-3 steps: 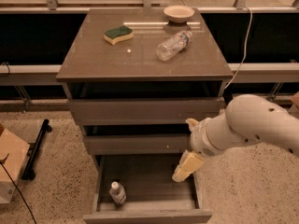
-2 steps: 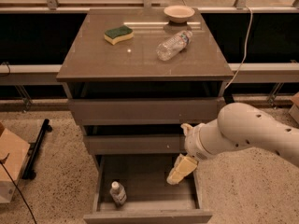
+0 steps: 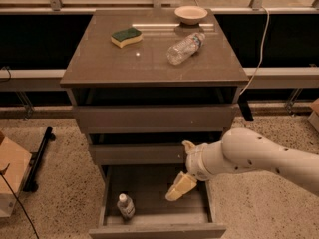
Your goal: Pick blue plastic bottle from bottom drawer and place on counter
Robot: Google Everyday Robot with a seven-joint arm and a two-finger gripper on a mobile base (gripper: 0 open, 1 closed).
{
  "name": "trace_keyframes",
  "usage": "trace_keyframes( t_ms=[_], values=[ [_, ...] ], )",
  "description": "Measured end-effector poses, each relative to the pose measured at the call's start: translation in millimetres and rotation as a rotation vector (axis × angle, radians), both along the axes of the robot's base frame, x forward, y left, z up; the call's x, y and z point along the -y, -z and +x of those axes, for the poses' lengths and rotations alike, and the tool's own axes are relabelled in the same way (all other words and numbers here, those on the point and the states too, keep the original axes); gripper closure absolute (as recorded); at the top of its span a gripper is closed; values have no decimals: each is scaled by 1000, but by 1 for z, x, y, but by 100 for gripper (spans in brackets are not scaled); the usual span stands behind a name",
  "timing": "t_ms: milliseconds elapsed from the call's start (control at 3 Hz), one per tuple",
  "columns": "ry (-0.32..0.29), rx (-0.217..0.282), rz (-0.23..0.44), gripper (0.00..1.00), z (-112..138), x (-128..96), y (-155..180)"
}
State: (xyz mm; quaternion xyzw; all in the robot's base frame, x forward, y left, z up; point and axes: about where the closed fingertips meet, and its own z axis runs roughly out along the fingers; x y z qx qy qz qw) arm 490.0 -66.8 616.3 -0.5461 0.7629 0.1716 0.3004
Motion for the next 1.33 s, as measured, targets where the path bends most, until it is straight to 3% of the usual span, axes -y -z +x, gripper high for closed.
trace_keyframes(
  t_ms=[333,667,1333],
  values=[
    [-14,-6,132,0,8,-17,35],
    [-15,-6,132,0,7,-17,35],
    [3,8,212,0,23,-46,80]
  ],
)
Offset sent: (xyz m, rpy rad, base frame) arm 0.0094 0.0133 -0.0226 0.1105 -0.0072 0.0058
